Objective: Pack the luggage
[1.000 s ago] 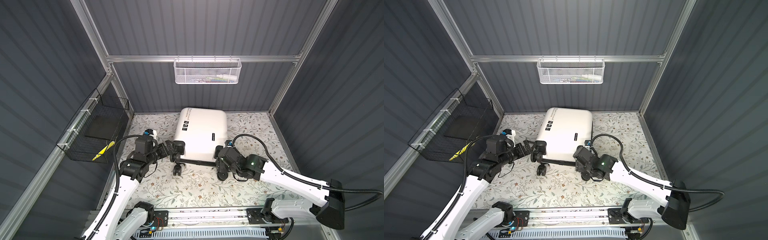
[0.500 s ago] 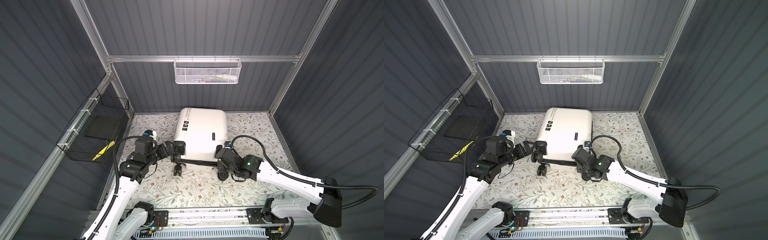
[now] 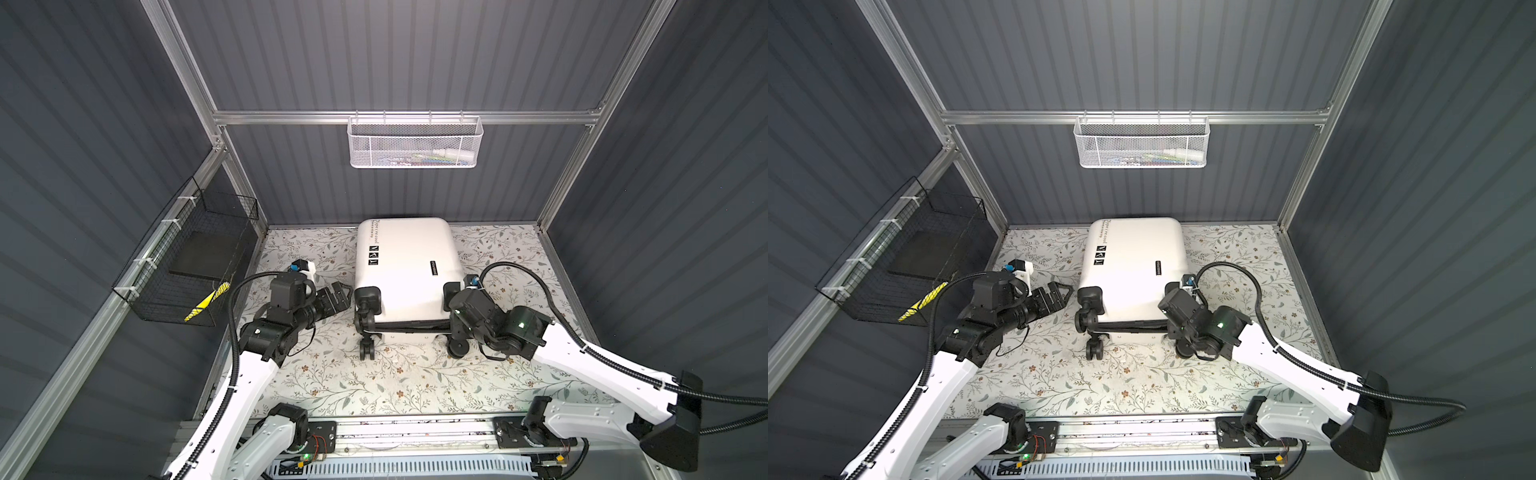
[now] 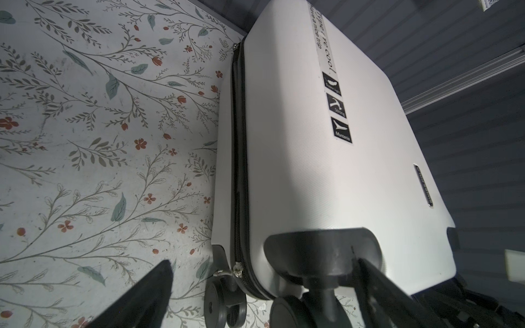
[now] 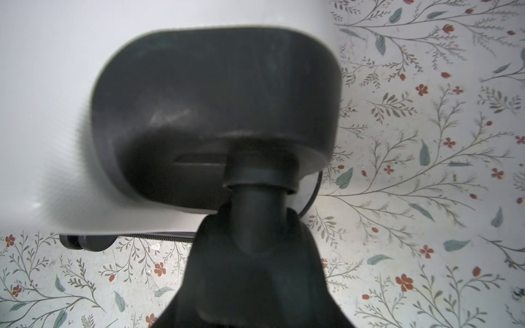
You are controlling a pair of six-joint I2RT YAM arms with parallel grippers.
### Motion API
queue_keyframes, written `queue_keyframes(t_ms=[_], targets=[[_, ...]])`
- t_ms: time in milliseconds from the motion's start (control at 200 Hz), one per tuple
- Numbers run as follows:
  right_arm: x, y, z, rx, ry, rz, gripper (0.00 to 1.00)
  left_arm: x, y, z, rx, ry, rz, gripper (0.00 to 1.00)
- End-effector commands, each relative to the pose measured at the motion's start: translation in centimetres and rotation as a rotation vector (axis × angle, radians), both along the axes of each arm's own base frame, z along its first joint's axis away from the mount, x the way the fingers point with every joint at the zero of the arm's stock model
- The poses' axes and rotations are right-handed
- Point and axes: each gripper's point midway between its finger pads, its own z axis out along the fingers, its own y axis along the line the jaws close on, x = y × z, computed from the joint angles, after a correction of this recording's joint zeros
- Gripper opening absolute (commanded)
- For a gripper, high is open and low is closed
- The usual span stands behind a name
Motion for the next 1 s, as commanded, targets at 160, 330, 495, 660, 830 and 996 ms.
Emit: queue_keyframes(t_ms=[160,330,495,660,830,996], targets=[[-0.5,-1.6,0.4,0.043,-0.009,-0.034,0.00,-0.6,-0.3,-1.7,-0.016,0.017,-0.023,1.00],[-1.7,-1.9,-1.8,0.086,0.039,-0.049,0.00,-1.6,0.1,-3.7,-0.022,0.048,-0.007,0.99],[-2.0,-1.8,-3.3,0.098,0.066,-0.054,0.00,-2.0,-0.2,-5.1,-0.089,0.048,0.009,0.99],[-1.8,-1.7,-3.7,0.088,0.066,-0.056,0.00,-1.2,-1.1,-4.2,-0.159,0.000,-0.007,0.99],[-1.4,-1.9,-3.9,0.088,0.065,-0.067,0.00,0.1,-2.3,-2.5,-0.236,-0.061,-0.030,0.99],[-1.0,-1.9,-4.0,0.097,0.067,-0.072,0.00,1.5,-3.2,-1.3,-0.280,-0.082,-0.046,0.99]])
